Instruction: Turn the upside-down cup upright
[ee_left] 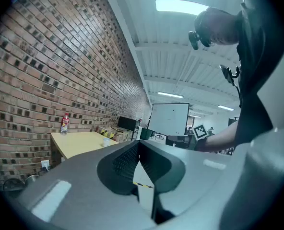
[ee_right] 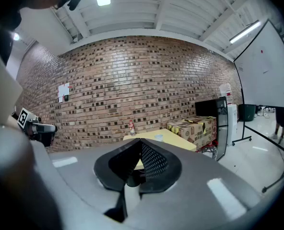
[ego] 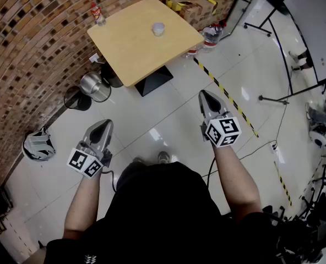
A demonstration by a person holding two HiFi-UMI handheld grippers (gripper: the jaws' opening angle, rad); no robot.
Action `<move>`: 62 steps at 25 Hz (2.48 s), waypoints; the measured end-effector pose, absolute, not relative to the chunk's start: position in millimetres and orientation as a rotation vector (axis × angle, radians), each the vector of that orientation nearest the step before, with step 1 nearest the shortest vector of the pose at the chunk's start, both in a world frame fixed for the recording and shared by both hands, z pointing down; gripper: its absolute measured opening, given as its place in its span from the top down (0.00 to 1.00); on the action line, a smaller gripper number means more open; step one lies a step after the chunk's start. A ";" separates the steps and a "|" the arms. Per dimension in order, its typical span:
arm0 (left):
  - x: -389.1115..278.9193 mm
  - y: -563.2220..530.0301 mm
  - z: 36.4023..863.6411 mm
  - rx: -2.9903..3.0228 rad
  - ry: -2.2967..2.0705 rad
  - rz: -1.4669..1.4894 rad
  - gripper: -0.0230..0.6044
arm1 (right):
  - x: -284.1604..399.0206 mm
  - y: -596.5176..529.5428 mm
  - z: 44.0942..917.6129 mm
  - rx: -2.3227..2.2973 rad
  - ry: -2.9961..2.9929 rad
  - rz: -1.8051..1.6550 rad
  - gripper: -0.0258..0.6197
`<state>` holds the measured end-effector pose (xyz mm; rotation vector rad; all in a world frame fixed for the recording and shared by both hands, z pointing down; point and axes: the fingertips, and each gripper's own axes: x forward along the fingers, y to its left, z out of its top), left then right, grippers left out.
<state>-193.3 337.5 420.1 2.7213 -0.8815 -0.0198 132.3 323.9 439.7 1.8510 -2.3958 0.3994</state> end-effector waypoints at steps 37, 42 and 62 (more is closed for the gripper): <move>-128.3 0.5 413.2 2.754 -0.793 -0.053 0.94 | 156.2 -11.9 447.2 1.792 -2.331 0.451 0.96; -125.1 -26.8 403.3 2.699 -0.953 -0.106 0.94 | 159.2 -62.8 473.8 1.624 -2.333 0.551 0.96; -177.3 -31.4 407.9 2.580 -1.215 -0.079 0.94 | 149.6 -128.9 583.5 1.366 -2.122 0.788 0.84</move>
